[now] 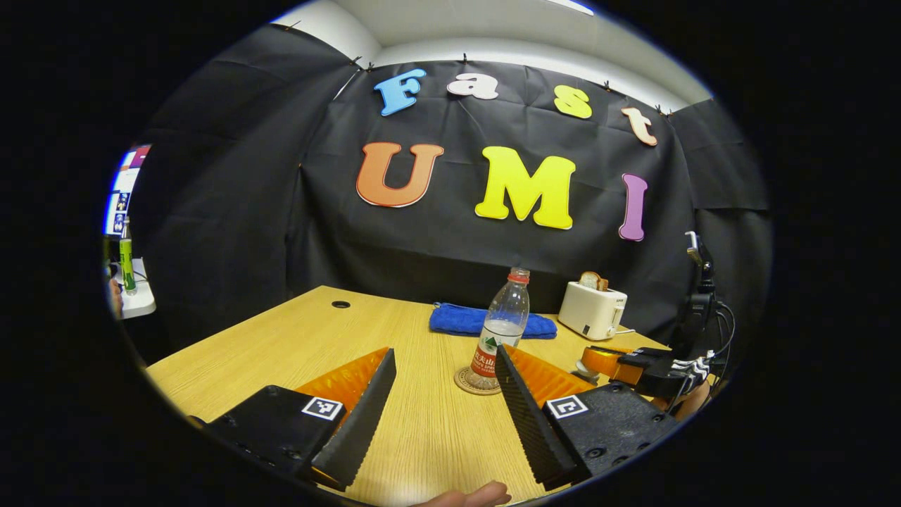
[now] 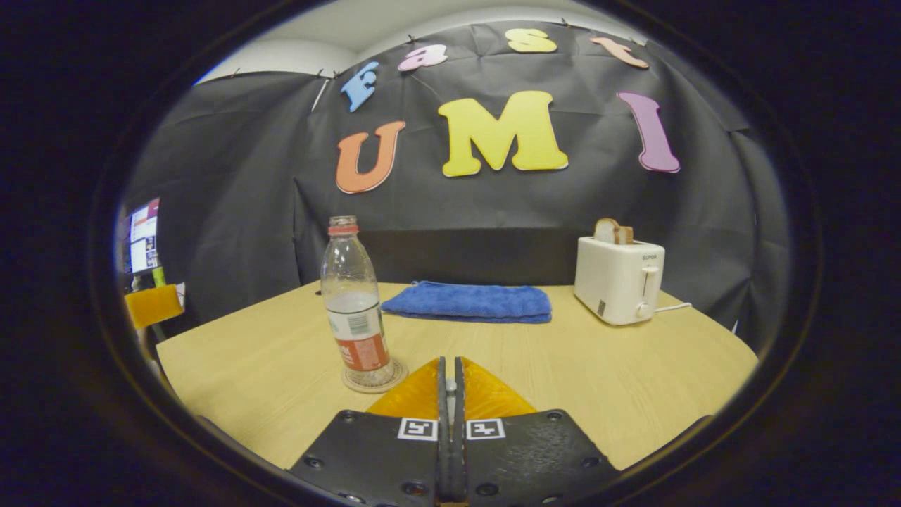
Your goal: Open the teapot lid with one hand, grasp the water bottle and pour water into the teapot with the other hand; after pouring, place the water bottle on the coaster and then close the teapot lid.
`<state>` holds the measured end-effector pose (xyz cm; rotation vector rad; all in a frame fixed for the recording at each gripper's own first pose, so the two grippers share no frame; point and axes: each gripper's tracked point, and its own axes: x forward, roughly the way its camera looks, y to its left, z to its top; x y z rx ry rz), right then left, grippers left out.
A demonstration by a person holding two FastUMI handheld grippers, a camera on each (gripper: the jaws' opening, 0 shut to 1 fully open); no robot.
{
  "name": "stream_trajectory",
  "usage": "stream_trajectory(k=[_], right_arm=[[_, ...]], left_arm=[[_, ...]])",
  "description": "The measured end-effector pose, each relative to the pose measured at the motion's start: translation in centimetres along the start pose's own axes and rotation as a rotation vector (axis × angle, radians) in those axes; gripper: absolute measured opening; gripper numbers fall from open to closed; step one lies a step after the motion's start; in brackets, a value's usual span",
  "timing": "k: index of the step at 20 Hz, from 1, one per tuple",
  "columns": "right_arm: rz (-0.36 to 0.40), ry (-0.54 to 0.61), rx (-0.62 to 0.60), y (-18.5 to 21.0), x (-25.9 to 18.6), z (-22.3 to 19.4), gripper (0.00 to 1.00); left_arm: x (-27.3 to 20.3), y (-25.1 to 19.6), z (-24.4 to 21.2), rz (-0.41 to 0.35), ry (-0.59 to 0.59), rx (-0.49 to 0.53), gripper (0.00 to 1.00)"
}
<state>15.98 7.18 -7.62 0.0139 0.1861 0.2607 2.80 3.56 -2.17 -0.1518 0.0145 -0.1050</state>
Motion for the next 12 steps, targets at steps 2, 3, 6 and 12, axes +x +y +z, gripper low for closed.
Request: stream_trajectory(k=[2,3,6,12], right_arm=[[0.006,0.007,-0.001,0.28,0.26,-0.4,0.0],[0.009,0.01,-0.005,0.48,0.34,-0.53,0.0],[0.015,0.009,-0.018,0.72,0.41,-0.78,0.02],[0.016,0.012,-0.013,0.74,0.13,-0.64,0.06]], left_arm=[[0.14,0.03,-0.14,0.0,0.002,0.027,0.9],[0.06,0.19,-0.13,0.005,0.002,0.044,0.89],[0.03,0.11,-0.08,0.003,-0.002,0.093,0.89],[-0.05,-0.34,-0.7,0.001,0.015,0.139,0.9]])
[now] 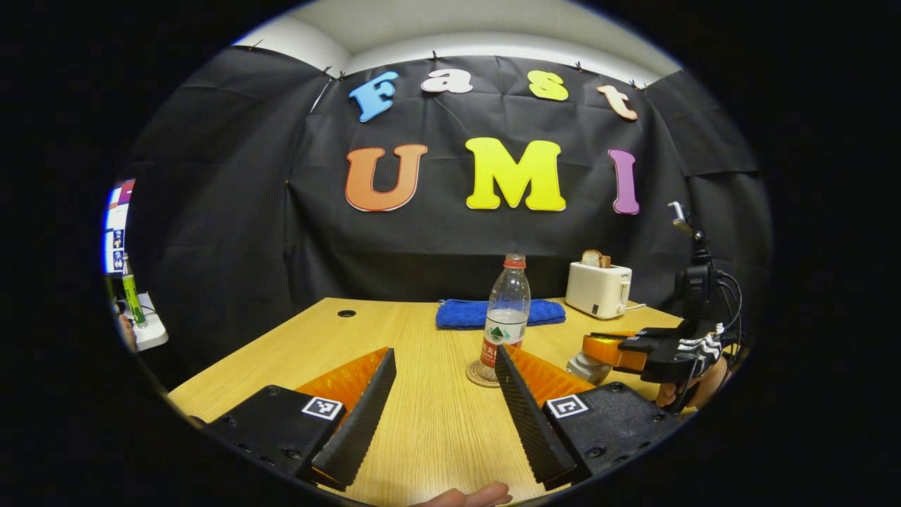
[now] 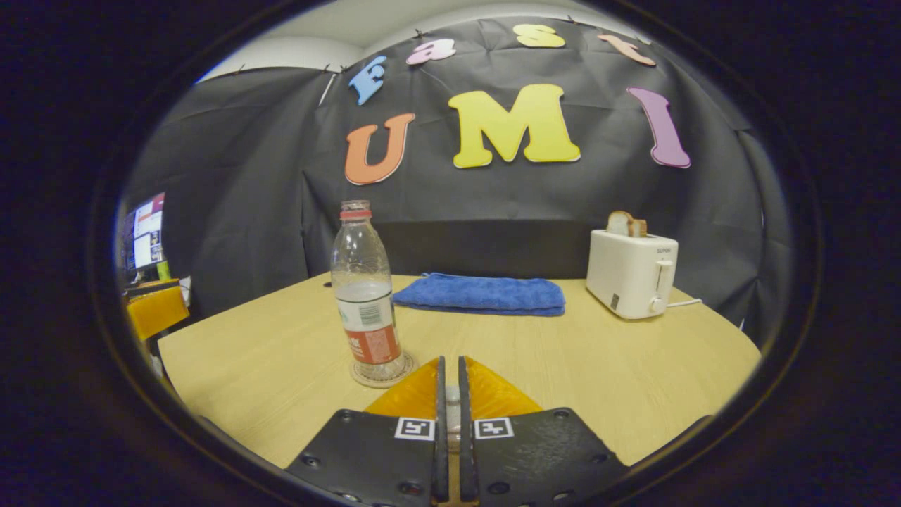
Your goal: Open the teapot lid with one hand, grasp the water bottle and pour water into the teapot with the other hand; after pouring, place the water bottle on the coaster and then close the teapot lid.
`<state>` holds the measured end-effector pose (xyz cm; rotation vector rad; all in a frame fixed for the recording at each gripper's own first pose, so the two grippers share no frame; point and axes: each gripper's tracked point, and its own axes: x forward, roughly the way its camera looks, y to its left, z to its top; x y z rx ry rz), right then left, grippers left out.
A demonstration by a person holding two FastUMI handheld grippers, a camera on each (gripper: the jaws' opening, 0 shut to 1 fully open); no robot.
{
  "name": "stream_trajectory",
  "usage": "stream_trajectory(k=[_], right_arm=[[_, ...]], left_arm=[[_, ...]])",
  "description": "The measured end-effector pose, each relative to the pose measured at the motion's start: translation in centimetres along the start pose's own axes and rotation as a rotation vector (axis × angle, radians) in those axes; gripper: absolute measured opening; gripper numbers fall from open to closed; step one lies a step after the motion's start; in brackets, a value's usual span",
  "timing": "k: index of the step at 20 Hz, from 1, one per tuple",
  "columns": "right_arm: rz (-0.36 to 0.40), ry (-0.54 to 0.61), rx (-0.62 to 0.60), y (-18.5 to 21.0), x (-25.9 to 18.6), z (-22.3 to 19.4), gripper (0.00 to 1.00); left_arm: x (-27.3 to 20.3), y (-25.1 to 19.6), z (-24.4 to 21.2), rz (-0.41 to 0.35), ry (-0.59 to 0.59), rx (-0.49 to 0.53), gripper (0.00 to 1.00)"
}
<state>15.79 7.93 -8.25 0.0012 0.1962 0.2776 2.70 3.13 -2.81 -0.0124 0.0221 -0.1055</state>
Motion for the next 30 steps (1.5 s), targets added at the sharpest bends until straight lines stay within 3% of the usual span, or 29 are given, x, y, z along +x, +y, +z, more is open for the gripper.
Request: stream_trajectory(k=[1,3,4,6,10,13,14,15,24,30], right_arm=[[-0.004,-0.007,0.0,0.0,-0.1,0.2,0.06],[-0.005,-0.014,0.01,0.0,-0.5,0.5,0.16],[-0.006,-0.016,0.009,0.0,-0.9,0.8,0.29],[-0.029,-0.027,0.004,-0.6,-1.9,1.3,0.43],[-0.084,-0.077,0.013,-1.9,-5.0,3.1,0.62],[-0.111,-0.125,0.02,-2.8,-8.4,4.4,0.71],[-0.111,-0.133,0.02,-3.1,-9.6,4.7,0.82],[-0.109,-0.143,0.017,-3.3,-10.9,5.1,0.85],[-0.198,-0.187,-0.012,-6.6,-20.8,6.5,0.94],[-0.231,-0.169,-0.02,-8.4,-23.3,4.7,0.94]], left_arm=[[-0.1,0.0,0.1,0.001,0.0,0.004,0.9],[-0.1,-0.2,0.1,-0.003,-0.002,0.001,0.89],[-0.2,-0.2,0.2,-0.007,-0.003,-0.002,0.89],[-0.2,-0.1,0.2,-0.003,-0.002,0.003,0.89],[-0.8,-0.2,0.7,0.006,-0.007,0.007,0.89],[-1.4,-0.4,1.2,0.016,0.0,0.006,0.89],[-1.6,-0.6,1.4,0.019,0.0,0.005,0.89],[-1.9,-0.9,1.6,0.018,-0.002,0.006,0.89],[-4.6,-3.8,2.3,0.016,0.021,0.075,0.89],[-4.7,-4.9,3.3,0.031,-0.037,0.06,0.89]])
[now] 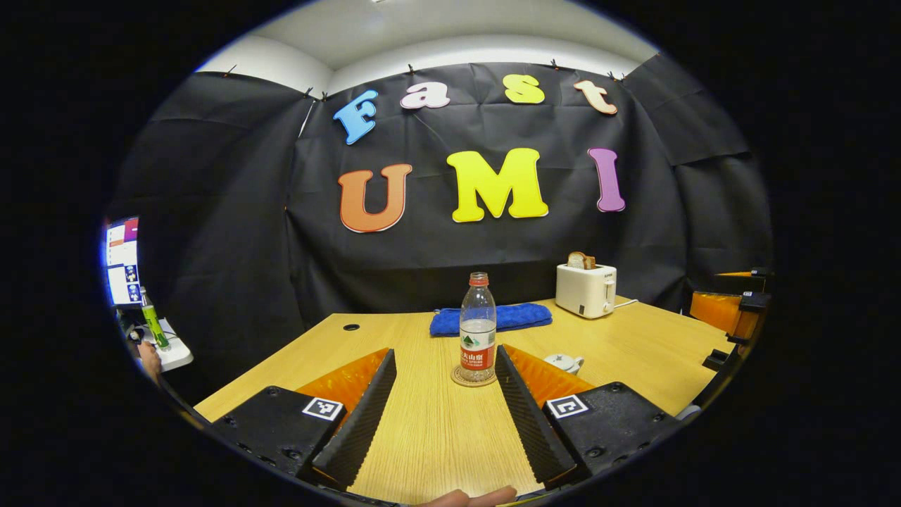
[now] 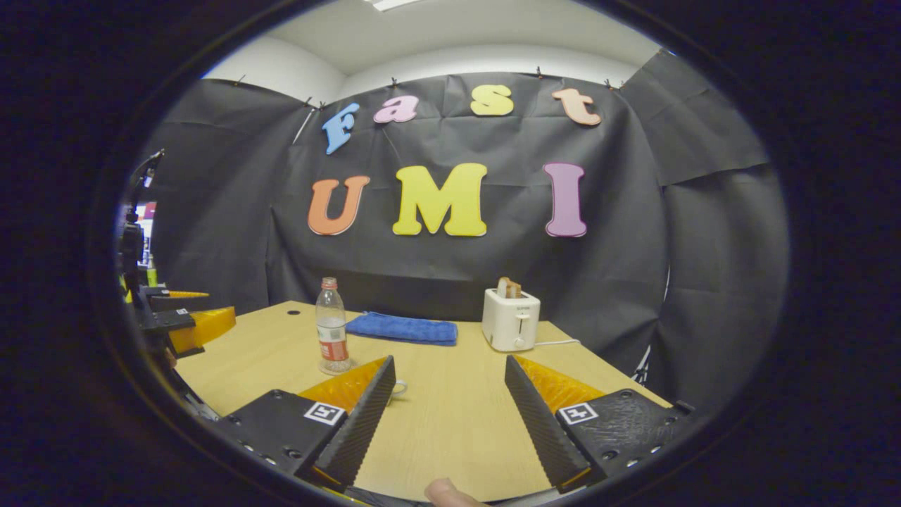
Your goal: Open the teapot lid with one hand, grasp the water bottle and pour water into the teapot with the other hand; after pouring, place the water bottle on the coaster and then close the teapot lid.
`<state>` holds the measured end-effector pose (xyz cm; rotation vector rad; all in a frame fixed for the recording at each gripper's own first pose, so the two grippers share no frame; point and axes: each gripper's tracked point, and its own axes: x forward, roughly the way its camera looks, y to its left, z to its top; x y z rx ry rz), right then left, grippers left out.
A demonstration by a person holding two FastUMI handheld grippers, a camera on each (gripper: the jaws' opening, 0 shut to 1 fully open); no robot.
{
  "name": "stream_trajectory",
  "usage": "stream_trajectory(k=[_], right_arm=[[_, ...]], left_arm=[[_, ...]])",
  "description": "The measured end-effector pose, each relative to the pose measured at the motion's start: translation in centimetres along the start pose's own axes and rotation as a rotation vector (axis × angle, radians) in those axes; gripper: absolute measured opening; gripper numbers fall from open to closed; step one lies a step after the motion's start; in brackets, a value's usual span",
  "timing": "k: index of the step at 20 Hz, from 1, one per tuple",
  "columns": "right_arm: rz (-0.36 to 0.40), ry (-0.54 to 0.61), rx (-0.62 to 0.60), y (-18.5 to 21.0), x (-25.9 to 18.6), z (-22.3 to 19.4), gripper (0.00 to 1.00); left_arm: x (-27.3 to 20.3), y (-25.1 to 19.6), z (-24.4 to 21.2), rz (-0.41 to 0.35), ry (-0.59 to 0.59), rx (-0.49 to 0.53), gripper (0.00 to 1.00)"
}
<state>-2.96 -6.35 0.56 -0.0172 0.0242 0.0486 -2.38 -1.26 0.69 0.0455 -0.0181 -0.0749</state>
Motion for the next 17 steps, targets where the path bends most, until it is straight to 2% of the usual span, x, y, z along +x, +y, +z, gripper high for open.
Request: stream_trajectory(k=[2,7,15,17], right_arm=[[0.009,0.01,0.016,-0.3,0.1,-0.8,0.94],[-0.023,0.034,0.01,-2.1,0.3,-2.6,0.94],[-0.001,0.052,0.037,-1.7,1.0,-3.7,0.94],[0.023,0.068,0.029,-0.6,0.9,-4.2,0.92]], left_arm=[[0.3,0.1,-0.3,0.012,-0.005,-0.015,0.89],[1.1,-0.9,-1.6,0.023,0.013,-0.009,0.89],[1.6,-1.7,-1.7,0.033,-0.015,0.001,0.89],[1.7,-1.9,-2.0,0.03,-0.009,0.01,0.89]])
